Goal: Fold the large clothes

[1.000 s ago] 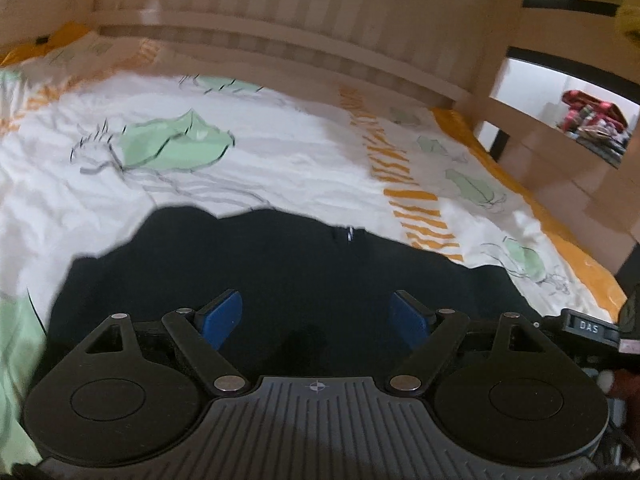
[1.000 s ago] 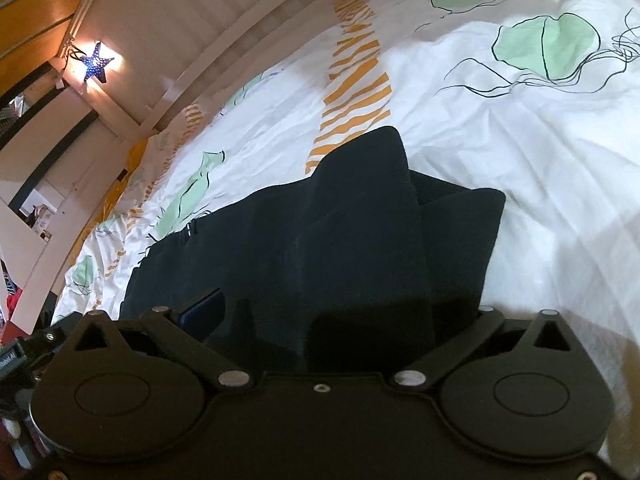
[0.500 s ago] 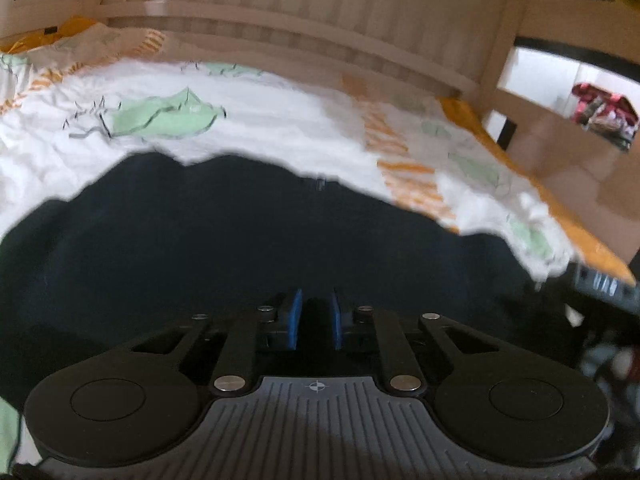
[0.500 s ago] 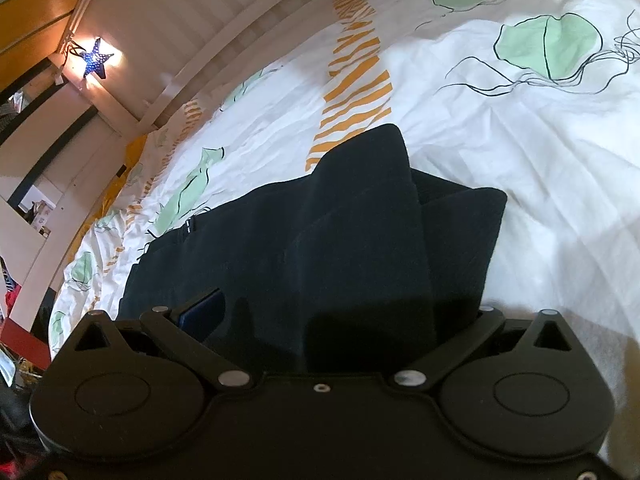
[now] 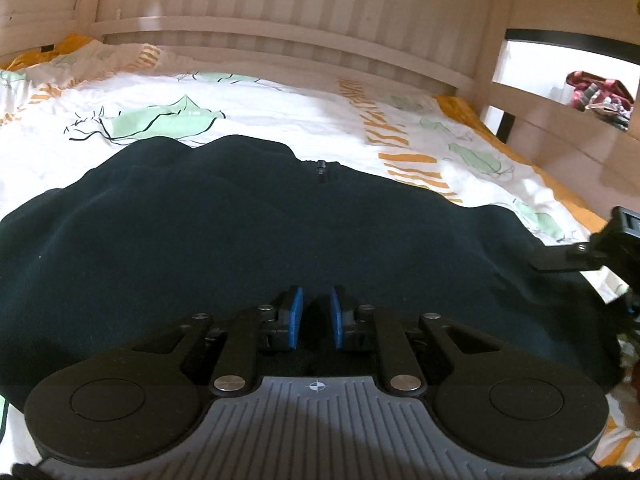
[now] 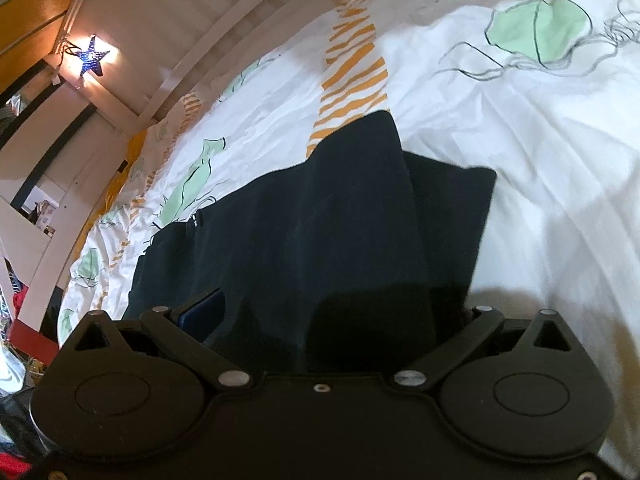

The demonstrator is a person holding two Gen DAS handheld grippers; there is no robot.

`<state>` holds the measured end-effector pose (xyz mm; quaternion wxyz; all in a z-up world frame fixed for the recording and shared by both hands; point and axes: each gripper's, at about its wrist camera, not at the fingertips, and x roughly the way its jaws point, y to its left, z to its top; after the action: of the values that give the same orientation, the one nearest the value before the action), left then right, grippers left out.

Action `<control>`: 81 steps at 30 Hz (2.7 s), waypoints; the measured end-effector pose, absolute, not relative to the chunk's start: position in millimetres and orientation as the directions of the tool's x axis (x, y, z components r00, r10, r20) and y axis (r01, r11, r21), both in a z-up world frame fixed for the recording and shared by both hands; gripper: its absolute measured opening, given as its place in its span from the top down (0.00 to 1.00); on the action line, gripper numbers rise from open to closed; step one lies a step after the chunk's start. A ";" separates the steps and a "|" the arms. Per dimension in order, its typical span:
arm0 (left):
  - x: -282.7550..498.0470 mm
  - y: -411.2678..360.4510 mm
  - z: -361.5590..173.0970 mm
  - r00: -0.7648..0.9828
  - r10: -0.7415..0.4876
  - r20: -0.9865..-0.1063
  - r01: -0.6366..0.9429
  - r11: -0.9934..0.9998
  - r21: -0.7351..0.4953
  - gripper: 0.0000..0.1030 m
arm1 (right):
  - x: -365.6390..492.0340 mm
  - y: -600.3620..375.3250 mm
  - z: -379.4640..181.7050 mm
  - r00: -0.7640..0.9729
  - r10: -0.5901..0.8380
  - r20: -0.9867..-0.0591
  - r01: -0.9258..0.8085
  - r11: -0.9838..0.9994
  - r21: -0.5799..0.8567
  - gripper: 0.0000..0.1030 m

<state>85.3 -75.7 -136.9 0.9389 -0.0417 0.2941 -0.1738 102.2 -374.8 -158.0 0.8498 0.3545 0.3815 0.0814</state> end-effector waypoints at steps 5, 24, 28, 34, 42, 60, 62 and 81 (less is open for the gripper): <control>86.7 -71.0 -138.2 0.761 -0.365 -0.536 0.295 0.931 -0.215 0.84 | 87.5 -378.6 -154.7 0.668 0.425 -0.611 0.195 0.693 0.695 0.36; 87.2 -35.3 -138.4 0.716 -0.459 -0.526 0.296 0.882 -0.367 0.84 | 109.6 -304.3 -35.4 0.660 0.544 -0.519 -0.061 0.727 0.684 0.76; 76.5 -17.8 -136.7 0.703 -0.464 -0.539 0.285 0.878 -0.384 0.85 | 132.3 -265.2 -27.7 0.618 0.599 -0.510 -0.116 0.710 0.694 0.76; 63.6 10.1 -132.6 0.660 -0.501 -0.560 0.267 0.853 -0.448 0.85 | 168.7 -198.1 -36.5 0.525 0.672 -0.522 -0.177 0.686 0.705 0.76; 29.2 38.8 -116.6 0.665 -0.476 -0.576 0.236 0.865 -0.442 0.83 | 207.5 -118.6 -71.5 0.401 0.701 -0.590 -0.200 0.696 0.690 0.73; -0.1 60.5 -53.9 0.757 -0.454 -0.469 0.332 0.887 -0.322 0.75 | 174.7 -141.2 -23.5 0.375 0.866 -0.332 -0.428 0.479 0.766 0.10; -1.7 55.8 -41.5 0.776 -0.471 -0.418 0.379 0.880 -0.287 0.71 | 165.7 -159.1 -17.3 0.446 0.829 -0.337 -0.431 0.529 0.731 0.10; 86.8 61.5 -99.6 0.747 -0.310 -0.588 0.200 0.949 -0.245 0.58 | 120.0 -204.0 -54.5 0.719 0.524 -0.456 -0.303 0.828 0.472 0.10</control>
<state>86.8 61.5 -99.6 0.9309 -0.0835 0.3282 -0.1370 120.0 -204.0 -54.5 0.9085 0.1852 0.2975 0.2276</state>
